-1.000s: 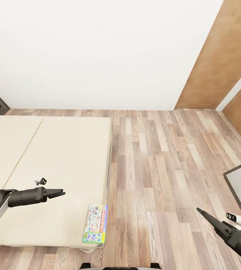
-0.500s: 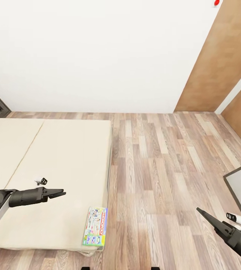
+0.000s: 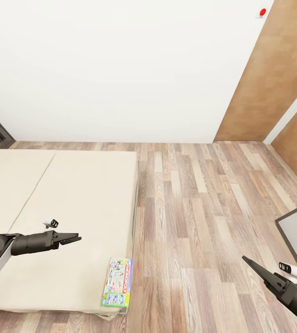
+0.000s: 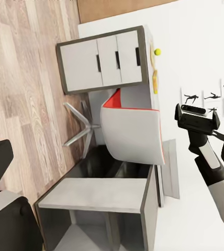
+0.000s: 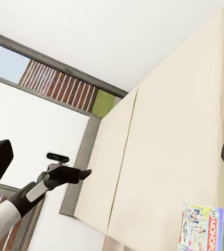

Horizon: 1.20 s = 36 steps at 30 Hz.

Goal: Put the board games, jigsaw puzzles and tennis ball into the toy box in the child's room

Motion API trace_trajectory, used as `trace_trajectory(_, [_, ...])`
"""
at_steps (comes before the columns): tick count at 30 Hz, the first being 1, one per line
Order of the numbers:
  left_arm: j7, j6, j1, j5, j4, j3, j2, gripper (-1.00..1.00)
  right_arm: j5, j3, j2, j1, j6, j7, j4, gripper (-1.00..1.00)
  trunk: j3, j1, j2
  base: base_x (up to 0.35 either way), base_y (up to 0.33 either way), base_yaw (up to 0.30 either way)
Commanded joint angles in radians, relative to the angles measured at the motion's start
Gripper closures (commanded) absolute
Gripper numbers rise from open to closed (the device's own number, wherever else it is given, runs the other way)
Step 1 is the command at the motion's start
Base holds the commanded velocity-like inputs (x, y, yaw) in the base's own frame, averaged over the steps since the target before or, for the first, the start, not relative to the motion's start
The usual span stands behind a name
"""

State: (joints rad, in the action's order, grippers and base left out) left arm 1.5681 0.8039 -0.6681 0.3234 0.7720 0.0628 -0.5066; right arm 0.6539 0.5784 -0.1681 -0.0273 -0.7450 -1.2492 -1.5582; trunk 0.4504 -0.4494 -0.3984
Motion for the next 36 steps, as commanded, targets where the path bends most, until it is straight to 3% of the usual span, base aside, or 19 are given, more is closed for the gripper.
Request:
trace_trajectory(1, [0.003,0.011,-0.001,0.004,0.0,0.005,-0.001,-1.0,0.006,0.0,0.0,0.0,-0.007,0.001,0.0,-1.0,0.0,-0.001,-0.002,0.0,0.0,0.0])
trace_trajectory(36, [0.003,0.011,-0.001,0.005,0.0,0.005,-0.001,-1.0,0.003,-0.007,0.001,0.0,-0.007,0.009,0.003,-1.0,-0.057,-0.001,-0.002,0.0,0.0,0.0])
